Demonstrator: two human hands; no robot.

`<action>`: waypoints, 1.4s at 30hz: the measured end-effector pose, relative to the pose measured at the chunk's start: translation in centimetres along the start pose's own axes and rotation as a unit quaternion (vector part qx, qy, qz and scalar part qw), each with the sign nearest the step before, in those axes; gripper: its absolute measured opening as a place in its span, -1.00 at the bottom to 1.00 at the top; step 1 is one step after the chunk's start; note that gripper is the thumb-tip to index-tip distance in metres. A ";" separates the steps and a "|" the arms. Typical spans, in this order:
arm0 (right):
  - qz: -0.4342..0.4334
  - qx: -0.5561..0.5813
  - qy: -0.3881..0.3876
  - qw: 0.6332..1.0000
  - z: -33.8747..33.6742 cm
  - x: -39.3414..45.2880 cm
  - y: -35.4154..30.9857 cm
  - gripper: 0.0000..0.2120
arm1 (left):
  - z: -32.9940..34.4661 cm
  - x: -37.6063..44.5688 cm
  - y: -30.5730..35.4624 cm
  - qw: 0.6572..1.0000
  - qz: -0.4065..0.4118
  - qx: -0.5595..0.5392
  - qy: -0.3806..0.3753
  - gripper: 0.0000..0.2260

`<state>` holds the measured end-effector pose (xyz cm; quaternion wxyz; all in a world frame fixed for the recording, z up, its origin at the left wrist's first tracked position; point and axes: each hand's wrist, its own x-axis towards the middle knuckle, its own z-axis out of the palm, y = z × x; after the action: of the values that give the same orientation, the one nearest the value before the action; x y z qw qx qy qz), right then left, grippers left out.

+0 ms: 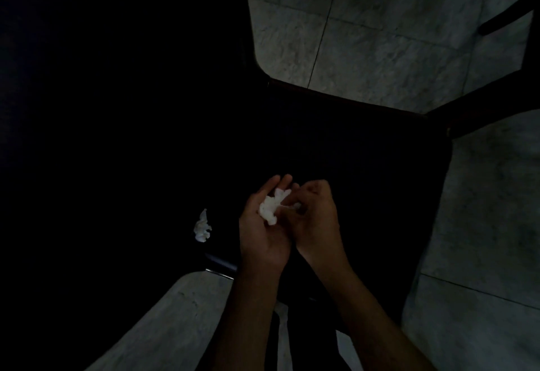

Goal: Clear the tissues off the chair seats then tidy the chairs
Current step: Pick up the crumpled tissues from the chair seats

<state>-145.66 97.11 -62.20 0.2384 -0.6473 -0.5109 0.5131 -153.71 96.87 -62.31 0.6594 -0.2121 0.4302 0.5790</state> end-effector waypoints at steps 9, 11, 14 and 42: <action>-0.059 -0.020 -0.056 0.996 -0.4 -1.3 0.1 -0.83 | -2.3 0.6 -0.2 0.991 0.044 0.091 0.082 -0.87; -0.045 -0.031 -0.095 0.994 -0.5 -1.5 0.0 -0.82 | -3.1 0.6 -0.4 0.976 0.093 0.161 0.112 -0.87; 0.001 -0.011 -0.151 0.988 -0.9 -1.5 -0.4 -0.81 | -3.8 -0.1 -0.2 0.950 0.148 0.222 0.160 -0.86; -0.210 -0.416 -0.181 0.866 12.4 -0.8 0.5 -0.34 | -14.0 -6.6 3.1 0.626 0.310 0.657 0.285 -0.91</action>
<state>-156.65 93.51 -66.68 -0.0476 -0.4595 -0.8353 0.2983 -160.89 82.93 -63.85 0.2502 0.2688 0.9028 0.2238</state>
